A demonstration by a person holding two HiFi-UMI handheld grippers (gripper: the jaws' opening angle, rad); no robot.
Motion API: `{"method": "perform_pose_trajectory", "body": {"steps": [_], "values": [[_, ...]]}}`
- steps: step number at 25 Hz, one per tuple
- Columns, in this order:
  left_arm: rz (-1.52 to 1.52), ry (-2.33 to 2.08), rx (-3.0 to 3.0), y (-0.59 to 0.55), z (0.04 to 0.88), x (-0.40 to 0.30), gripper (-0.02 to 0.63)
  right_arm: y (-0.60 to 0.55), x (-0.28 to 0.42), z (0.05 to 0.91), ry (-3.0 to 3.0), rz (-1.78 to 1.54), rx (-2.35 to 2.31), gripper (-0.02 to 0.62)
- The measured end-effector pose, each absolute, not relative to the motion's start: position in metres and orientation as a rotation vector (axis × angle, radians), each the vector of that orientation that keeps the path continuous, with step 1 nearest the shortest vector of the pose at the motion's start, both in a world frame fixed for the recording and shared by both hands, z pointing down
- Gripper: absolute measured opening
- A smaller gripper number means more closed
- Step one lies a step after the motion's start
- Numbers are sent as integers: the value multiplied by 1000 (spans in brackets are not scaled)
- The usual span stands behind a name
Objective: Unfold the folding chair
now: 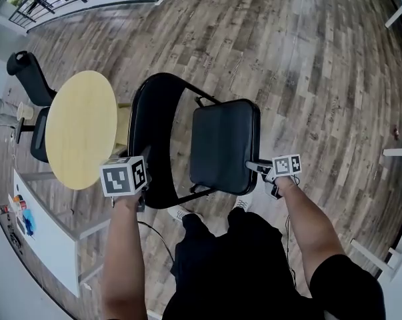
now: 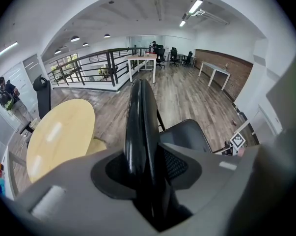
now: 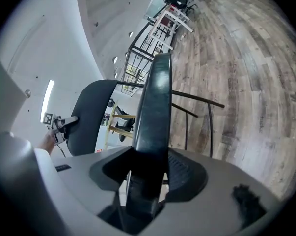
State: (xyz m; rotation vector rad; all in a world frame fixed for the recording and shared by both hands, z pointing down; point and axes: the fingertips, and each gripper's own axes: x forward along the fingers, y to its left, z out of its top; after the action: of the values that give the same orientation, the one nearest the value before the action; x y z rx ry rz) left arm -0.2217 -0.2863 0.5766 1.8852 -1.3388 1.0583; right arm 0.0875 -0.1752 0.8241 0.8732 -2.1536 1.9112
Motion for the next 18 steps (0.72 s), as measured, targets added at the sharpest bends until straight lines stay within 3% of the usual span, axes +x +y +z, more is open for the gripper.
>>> {"method": "perform_pose_trajectory", "body": {"steps": [18], "values": [[1021,-1310,1872,-286,614,-241,161,-161,132,874,-2132,1995,827,215]]}}
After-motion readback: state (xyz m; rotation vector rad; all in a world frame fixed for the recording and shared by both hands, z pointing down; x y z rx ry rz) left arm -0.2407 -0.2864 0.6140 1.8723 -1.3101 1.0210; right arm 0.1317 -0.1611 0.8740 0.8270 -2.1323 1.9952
